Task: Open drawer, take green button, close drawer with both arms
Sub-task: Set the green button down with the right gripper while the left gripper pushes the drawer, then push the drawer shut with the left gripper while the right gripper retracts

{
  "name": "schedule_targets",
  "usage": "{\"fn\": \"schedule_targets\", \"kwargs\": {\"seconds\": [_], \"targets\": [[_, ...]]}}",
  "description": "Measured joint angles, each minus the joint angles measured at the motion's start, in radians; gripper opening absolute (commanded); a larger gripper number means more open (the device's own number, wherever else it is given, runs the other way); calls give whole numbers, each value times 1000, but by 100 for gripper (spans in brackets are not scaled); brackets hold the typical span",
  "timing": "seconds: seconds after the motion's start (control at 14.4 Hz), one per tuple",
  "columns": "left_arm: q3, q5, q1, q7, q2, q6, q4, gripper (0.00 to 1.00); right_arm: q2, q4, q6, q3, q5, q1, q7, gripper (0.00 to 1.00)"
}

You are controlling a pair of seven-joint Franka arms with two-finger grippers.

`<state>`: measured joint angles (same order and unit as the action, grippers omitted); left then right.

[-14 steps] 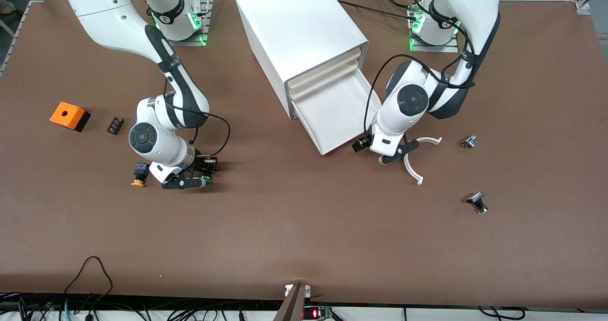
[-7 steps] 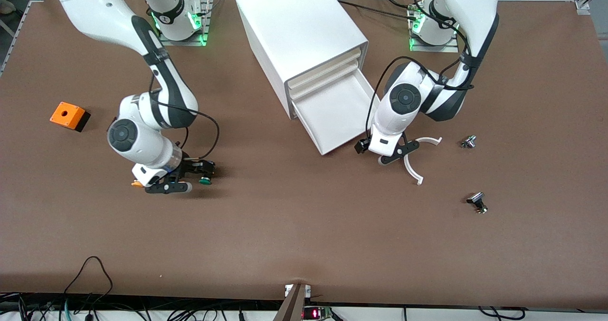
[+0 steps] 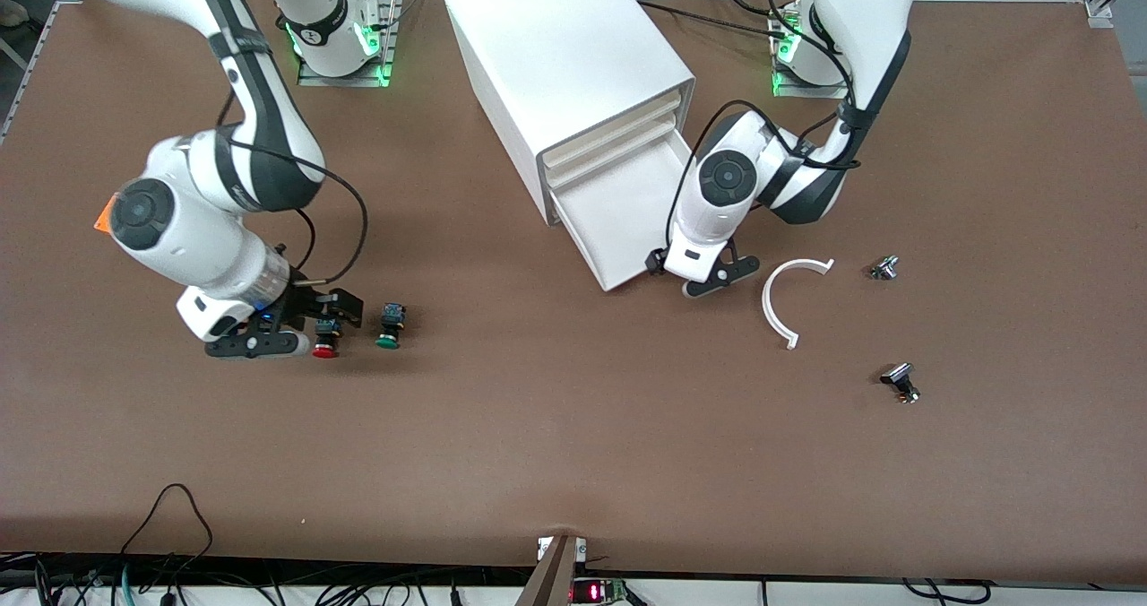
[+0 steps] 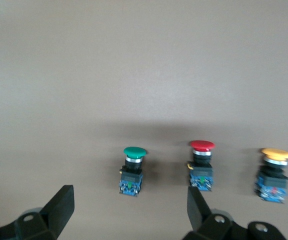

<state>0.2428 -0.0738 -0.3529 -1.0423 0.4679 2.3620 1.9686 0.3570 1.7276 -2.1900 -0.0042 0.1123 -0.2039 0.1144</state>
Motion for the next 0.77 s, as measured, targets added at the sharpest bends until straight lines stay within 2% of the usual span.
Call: {"fn": "schedule_targets", "kwargs": {"seconds": [0.56, 0.77], "targets": [[111, 0, -1, -11, 0, -118, 0, 100, -245, -7, 270, -52, -39, 3, 7, 100], [152, 3, -1, -13, 0, -152, 0, 100, -329, -11, 351, -35, -57, 40, 13, 100]]}}
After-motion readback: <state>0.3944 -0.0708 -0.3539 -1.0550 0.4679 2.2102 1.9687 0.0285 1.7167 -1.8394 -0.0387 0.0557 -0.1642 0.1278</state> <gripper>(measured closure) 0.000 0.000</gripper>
